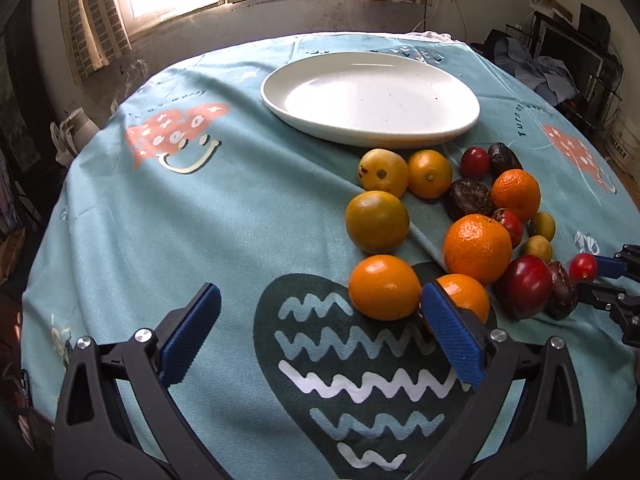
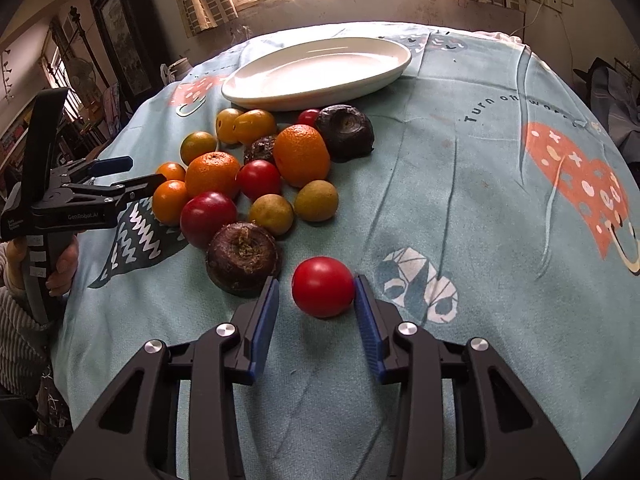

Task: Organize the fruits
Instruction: 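Grasp a small orange fruit with the left gripper while the right gripper grasps a red tomato, then carry both fruits over the white plate and open both grippers to drop them, then grasp a large yellow-orange fruit with the left gripper, then place the yellow fruit on the plate with the left gripper while the right places a small yellow fruit, then withdraw both open grippers from the plate toward the remaining fruits, then grasp a large orange with the left gripper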

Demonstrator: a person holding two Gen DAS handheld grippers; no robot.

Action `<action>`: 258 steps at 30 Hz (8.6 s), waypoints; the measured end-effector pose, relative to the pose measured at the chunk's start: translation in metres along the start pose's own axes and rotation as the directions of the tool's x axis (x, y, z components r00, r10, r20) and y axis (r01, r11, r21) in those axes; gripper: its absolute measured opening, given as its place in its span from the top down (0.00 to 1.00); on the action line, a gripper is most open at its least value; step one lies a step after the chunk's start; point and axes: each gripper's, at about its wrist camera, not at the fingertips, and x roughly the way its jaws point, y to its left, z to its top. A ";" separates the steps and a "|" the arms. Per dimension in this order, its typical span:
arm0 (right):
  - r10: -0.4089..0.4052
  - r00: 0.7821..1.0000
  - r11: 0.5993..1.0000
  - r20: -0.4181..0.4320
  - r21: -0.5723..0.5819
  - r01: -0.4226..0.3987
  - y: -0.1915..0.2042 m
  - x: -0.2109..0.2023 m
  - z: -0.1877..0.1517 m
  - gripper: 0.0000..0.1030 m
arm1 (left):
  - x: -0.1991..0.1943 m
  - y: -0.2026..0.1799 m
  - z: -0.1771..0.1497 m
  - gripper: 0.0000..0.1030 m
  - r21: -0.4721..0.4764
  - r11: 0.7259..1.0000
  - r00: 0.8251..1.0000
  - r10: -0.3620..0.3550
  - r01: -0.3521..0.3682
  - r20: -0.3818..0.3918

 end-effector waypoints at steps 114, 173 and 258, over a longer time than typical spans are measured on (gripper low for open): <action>-0.049 0.994 0.998 0.101 0.050 0.045 -0.002 0.004 0.030 0.56 | 0.015 0.019 0.012 0.60 -0.190 0.979 0.997 -0.067 0.074 0.041; 0.059 0.978 0.981 0.199 0.171 -0.094 -0.009 0.003 0.100 0.74 | 0.023 0.018 0.056 0.33 -0.228 0.973 0.996 0.003 0.018 0.091; 0.073 0.993 0.974 0.093 0.205 -0.091 -0.005 0.016 0.073 0.26 | 0.024 -0.002 0.046 0.62 -0.022 0.998 0.988 -0.054 0.058 0.144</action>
